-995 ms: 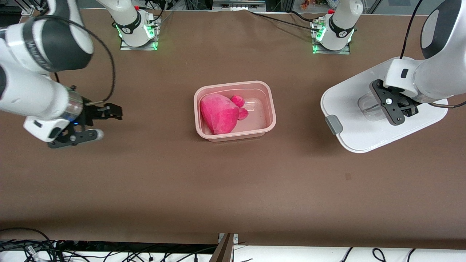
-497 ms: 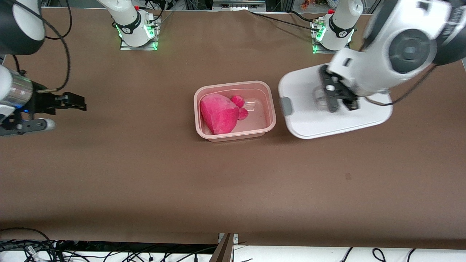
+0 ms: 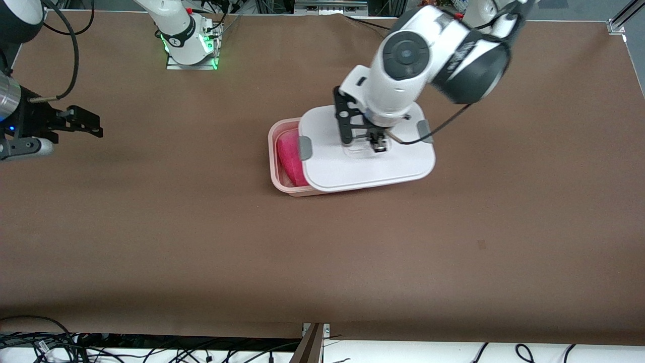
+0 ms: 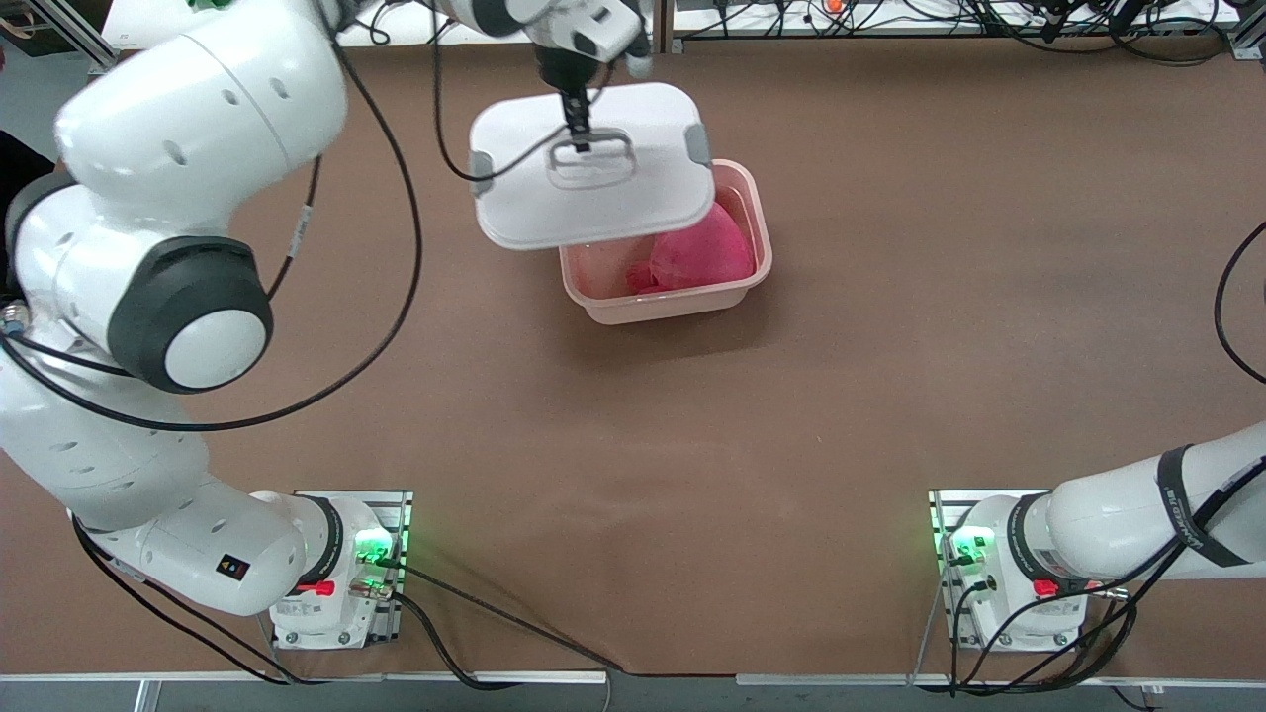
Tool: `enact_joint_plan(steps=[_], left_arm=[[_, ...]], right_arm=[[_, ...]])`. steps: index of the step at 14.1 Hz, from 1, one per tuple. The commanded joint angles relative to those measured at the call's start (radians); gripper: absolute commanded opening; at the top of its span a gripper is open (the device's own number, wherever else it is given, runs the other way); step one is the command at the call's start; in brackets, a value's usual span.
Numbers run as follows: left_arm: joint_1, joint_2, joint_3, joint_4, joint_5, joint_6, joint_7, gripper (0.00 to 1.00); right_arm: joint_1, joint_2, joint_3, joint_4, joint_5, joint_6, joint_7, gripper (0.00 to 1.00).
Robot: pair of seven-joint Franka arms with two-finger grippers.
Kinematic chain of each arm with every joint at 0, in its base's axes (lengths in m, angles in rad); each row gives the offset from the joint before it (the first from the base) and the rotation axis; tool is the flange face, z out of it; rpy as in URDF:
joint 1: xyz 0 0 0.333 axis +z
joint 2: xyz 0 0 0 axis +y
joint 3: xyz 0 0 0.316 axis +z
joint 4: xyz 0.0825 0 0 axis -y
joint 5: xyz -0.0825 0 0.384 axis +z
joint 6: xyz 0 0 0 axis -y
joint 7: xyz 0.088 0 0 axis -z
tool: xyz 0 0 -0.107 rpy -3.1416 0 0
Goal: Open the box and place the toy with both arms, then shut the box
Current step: 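Carry the white lid over the box with the left gripper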
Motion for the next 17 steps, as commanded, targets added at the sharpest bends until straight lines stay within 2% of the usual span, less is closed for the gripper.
enact_joint_plan(steps=[1,4,11,17], left_arm=[[-0.054,0.09,0.014,0.022,-0.011,0.081,-0.047,0.0],[-0.059,0.142,0.012,0.022,-0.016,0.169,-0.052,0.0],[-0.083,0.174,0.011,0.007,-0.02,0.233,-0.055,0.0],[-0.108,0.18,0.012,-0.006,-0.016,0.232,-0.081,0.0]], right_arm=[[-0.03,-0.085,0.005,-0.078,-0.018,0.019,-0.007,1.0],[-0.03,-0.108,0.007,-0.077,-0.022,-0.083,-0.007,1.0],[-0.033,-0.079,-0.004,-0.055,-0.016,-0.08,-0.013,1.0],[-0.034,-0.045,-0.013,-0.02,-0.019,-0.071,-0.013,1.0]])
